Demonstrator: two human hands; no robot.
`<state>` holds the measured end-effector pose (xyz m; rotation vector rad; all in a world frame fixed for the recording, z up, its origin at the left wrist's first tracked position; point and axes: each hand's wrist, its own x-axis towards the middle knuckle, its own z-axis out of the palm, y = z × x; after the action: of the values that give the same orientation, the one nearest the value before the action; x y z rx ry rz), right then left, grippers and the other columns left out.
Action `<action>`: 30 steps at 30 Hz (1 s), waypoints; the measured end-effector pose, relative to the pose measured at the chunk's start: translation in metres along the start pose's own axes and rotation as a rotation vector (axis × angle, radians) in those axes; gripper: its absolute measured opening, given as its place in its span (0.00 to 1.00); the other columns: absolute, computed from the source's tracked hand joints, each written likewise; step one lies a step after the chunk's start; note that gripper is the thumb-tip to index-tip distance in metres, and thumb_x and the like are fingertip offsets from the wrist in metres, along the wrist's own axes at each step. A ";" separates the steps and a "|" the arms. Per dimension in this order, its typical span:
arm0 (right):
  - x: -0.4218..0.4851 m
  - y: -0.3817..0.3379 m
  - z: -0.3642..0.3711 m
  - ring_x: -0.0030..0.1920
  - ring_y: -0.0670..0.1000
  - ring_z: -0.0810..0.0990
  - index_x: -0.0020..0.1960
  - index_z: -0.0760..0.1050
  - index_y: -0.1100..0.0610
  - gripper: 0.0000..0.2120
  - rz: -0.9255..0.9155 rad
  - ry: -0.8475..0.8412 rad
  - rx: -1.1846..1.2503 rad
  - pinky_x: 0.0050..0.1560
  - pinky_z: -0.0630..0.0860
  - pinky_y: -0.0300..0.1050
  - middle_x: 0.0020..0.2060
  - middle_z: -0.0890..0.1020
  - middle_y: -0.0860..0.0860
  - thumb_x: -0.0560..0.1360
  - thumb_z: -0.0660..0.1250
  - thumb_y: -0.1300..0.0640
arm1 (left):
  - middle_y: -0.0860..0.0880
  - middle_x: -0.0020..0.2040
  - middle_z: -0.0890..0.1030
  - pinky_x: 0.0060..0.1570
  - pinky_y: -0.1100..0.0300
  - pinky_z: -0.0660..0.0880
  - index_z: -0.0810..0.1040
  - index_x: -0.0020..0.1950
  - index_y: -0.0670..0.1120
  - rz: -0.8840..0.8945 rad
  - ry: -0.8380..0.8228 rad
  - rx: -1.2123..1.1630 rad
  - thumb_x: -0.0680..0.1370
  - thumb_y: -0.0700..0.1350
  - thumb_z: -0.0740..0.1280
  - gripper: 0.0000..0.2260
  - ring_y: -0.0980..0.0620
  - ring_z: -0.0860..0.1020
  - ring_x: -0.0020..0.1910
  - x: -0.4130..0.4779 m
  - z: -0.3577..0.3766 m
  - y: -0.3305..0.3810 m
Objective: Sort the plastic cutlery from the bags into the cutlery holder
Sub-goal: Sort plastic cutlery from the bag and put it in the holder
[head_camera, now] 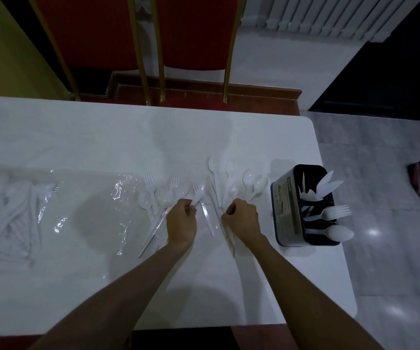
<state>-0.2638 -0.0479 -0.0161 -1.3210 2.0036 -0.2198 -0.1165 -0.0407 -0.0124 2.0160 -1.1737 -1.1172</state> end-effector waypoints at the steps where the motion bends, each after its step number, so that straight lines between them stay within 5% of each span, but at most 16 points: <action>1: -0.001 0.001 0.000 0.35 0.48 0.75 0.45 0.75 0.62 0.06 -0.009 -0.006 0.014 0.39 0.73 0.41 0.36 0.77 0.53 0.73 0.70 0.60 | 0.44 0.47 0.83 0.45 0.61 0.69 0.79 0.54 0.39 -0.024 0.017 -0.008 0.77 0.39 0.65 0.07 0.47 0.79 0.46 -0.001 0.002 0.002; 4: -0.004 -0.001 0.001 0.38 0.49 0.76 0.50 0.73 0.62 0.13 -0.028 -0.039 0.019 0.40 0.73 0.40 0.39 0.77 0.54 0.71 0.72 0.58 | 0.45 0.48 0.83 0.45 0.62 0.68 0.80 0.53 0.40 -0.079 0.051 0.003 0.76 0.42 0.67 0.08 0.49 0.79 0.47 0.000 0.006 0.008; 8: -0.008 0.001 -0.005 0.27 0.46 0.70 0.38 0.73 0.59 0.10 -0.002 -0.050 -0.012 0.33 0.71 0.38 0.28 0.72 0.51 0.71 0.73 0.57 | 0.44 0.49 0.84 0.46 0.64 0.68 0.80 0.54 0.40 -0.112 0.015 -0.017 0.74 0.44 0.70 0.11 0.47 0.80 0.50 0.000 0.015 0.011; 13: -0.016 0.012 -0.003 0.38 0.59 0.84 0.41 0.81 0.69 0.12 0.014 -0.171 -0.049 0.45 0.81 0.50 0.35 0.82 0.61 0.68 0.77 0.59 | 0.46 0.46 0.84 0.44 0.62 0.71 0.80 0.51 0.40 -0.116 -0.036 0.002 0.72 0.45 0.73 0.12 0.50 0.80 0.46 -0.003 0.024 0.009; 16: -0.016 0.012 -0.002 0.38 0.57 0.84 0.42 0.82 0.69 0.12 0.009 -0.175 -0.033 0.46 0.82 0.49 0.38 0.84 0.61 0.67 0.77 0.59 | 0.46 0.45 0.84 0.45 0.60 0.74 0.81 0.50 0.41 -0.123 -0.054 0.020 0.70 0.44 0.74 0.11 0.49 0.81 0.46 -0.003 0.029 0.008; 20: -0.017 0.017 -0.011 0.28 0.51 0.79 0.36 0.80 0.67 0.10 0.049 -0.178 0.020 0.39 0.79 0.42 0.28 0.80 0.57 0.69 0.74 0.60 | 0.45 0.44 0.84 0.45 0.59 0.75 0.80 0.49 0.41 -0.097 -0.057 0.068 0.70 0.45 0.75 0.12 0.47 0.81 0.45 -0.005 0.036 0.010; 27: -0.024 0.031 -0.027 0.40 0.57 0.84 0.43 0.77 0.62 0.06 0.060 -0.101 0.134 0.48 0.82 0.52 0.40 0.84 0.61 0.71 0.73 0.61 | 0.45 0.41 0.80 0.38 0.59 0.71 0.77 0.46 0.40 -0.084 -0.039 0.181 0.70 0.42 0.74 0.10 0.48 0.77 0.39 -0.007 0.048 0.024; 30: -0.023 0.030 -0.026 0.40 0.58 0.85 0.47 0.78 0.64 0.09 0.058 -0.101 0.151 0.49 0.82 0.51 0.40 0.84 0.60 0.71 0.73 0.61 | 0.45 0.32 0.78 0.30 0.62 0.70 0.77 0.35 0.41 -0.125 -0.067 0.205 0.68 0.40 0.72 0.06 0.48 0.78 0.31 -0.005 0.045 0.029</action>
<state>-0.2980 -0.0202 -0.0012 -1.1552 1.8986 -0.2667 -0.1693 -0.0524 -0.0109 2.2497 -1.2549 -1.1737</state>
